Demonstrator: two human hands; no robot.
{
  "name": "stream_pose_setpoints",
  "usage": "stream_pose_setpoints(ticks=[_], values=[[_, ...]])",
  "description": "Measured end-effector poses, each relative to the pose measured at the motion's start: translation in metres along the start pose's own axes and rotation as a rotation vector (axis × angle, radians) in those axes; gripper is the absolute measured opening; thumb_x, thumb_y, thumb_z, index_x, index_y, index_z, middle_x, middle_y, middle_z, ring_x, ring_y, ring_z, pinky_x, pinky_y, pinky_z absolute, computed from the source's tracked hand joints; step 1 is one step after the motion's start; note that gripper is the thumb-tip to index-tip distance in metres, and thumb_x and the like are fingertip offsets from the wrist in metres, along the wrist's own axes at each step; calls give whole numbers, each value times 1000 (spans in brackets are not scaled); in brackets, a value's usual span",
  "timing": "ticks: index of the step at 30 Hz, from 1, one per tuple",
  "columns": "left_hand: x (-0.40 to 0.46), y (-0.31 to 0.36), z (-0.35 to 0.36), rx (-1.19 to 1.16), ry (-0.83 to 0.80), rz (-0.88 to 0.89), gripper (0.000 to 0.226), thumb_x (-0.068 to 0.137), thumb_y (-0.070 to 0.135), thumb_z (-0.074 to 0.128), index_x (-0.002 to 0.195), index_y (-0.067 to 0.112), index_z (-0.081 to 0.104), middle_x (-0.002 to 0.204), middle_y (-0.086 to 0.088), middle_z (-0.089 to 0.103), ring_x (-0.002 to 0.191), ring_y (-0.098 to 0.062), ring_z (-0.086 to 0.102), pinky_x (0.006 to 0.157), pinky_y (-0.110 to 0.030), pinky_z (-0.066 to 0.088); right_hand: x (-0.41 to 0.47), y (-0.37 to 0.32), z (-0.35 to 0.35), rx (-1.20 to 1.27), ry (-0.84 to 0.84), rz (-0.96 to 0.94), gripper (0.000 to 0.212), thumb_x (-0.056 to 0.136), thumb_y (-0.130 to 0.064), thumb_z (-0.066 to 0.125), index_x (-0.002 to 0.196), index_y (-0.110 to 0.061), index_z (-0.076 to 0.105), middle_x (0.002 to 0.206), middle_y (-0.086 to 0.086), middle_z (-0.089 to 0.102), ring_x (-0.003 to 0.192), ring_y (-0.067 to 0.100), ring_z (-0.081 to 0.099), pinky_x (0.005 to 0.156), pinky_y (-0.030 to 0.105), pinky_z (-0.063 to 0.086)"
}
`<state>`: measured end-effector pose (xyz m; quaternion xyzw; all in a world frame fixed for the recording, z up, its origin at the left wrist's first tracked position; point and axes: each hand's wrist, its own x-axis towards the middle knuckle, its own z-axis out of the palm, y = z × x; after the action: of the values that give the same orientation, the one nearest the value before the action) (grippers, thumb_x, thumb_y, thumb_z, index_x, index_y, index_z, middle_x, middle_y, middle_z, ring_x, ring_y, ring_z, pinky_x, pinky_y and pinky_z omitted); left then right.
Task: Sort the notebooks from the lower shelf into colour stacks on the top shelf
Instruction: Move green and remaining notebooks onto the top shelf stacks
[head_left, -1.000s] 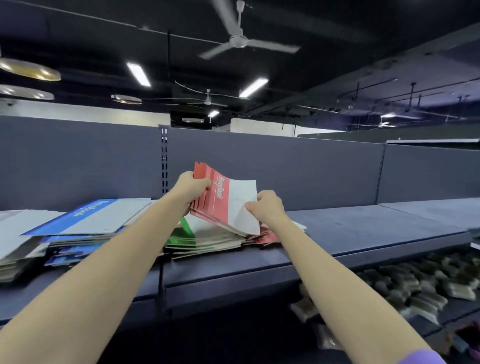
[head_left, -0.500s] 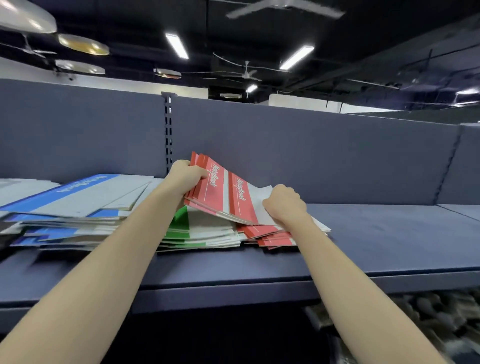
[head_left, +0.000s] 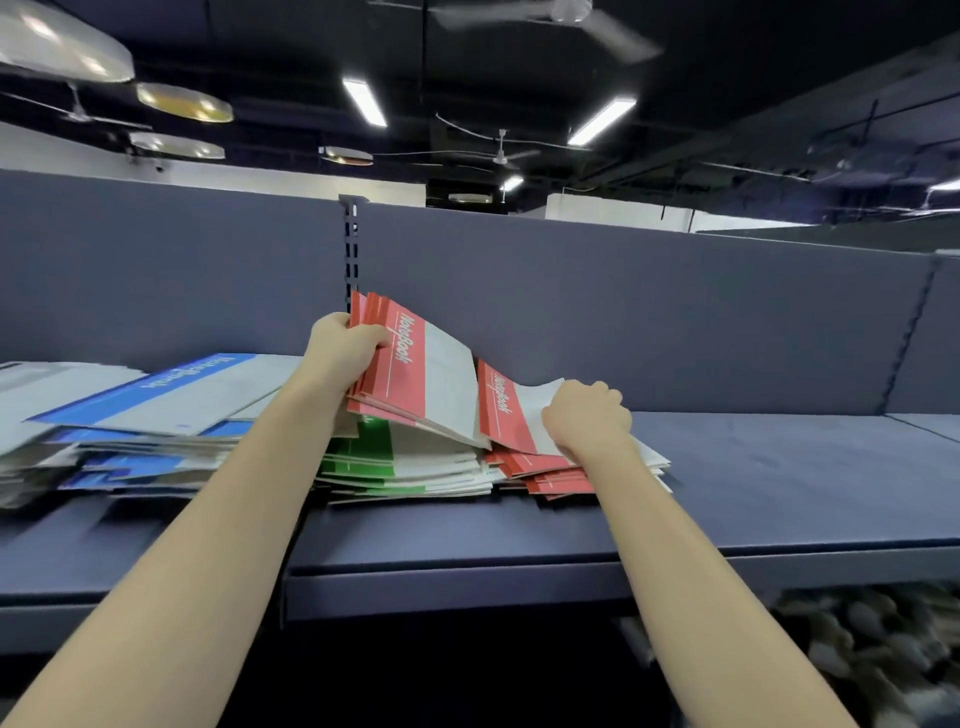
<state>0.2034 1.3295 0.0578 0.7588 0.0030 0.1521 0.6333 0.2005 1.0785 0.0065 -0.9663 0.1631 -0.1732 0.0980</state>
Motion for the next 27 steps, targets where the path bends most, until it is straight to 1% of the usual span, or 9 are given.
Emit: stream_pose_setpoints(ticks=[4,8,11,13,15,17,21,24,27], values=[[-2,5,-13,-33,25,-31,17,93,21,61,107,11,59,87,-3,66,65,-14,60,50,-22,41,-3,4,1,-29,20,18,32,93,-11,44,123,-8,54,132,16,47,120,33,43,92,38,40],[-4,6,-10,-177,40,-54,17,92,21,60,107,12,58,100,-9,70,69,-17,62,56,-25,45,-7,1,1,-109,46,26,33,92,-12,44,123,-12,55,134,14,44,120,32,42,96,39,36],[-12,4,9,-99,-17,-7,16,95,17,58,110,11,57,95,-4,67,66,-12,60,45,-18,43,-11,-4,-5,-207,102,-50,32,90,-11,47,120,-16,55,130,11,47,118,32,43,95,40,35],[-20,2,19,-97,-71,-1,20,96,15,58,116,10,57,92,-2,66,69,-12,63,40,-15,43,-6,-6,-5,-47,97,-88,23,90,-11,46,109,-18,58,117,11,57,107,33,51,89,39,38],[-21,-2,23,-117,-104,-9,25,97,16,59,121,10,56,98,-4,68,74,-15,67,42,-17,47,-4,-12,-8,364,-7,-63,14,93,-21,45,84,-16,54,94,9,63,85,35,56,79,38,46],[-22,-4,24,-145,-113,-16,28,97,19,60,124,12,54,105,-5,69,78,-16,69,46,-21,50,-6,-20,-14,661,-116,-48,36,97,-38,48,71,-13,47,75,5,61,71,32,58,69,37,50],[-20,-5,25,-224,-119,-38,31,97,23,63,125,13,53,107,-5,70,82,-17,70,49,-23,52,-10,-25,-22,831,-206,-28,39,92,-42,67,77,-10,51,72,4,58,63,21,50,56,30,32],[-19,-6,25,-198,-101,-44,32,97,23,62,126,13,52,110,-4,67,82,-16,67,52,-26,48,1,-16,-21,882,-51,-2,41,81,-25,79,65,-15,43,65,6,49,64,23,45,59,28,32],[-17,-8,24,-141,-74,-26,30,98,16,57,127,12,50,110,-5,63,76,-13,61,47,-23,44,3,-3,-24,693,39,57,51,81,-18,75,60,-16,29,57,1,32,55,20,34,46,26,25]])
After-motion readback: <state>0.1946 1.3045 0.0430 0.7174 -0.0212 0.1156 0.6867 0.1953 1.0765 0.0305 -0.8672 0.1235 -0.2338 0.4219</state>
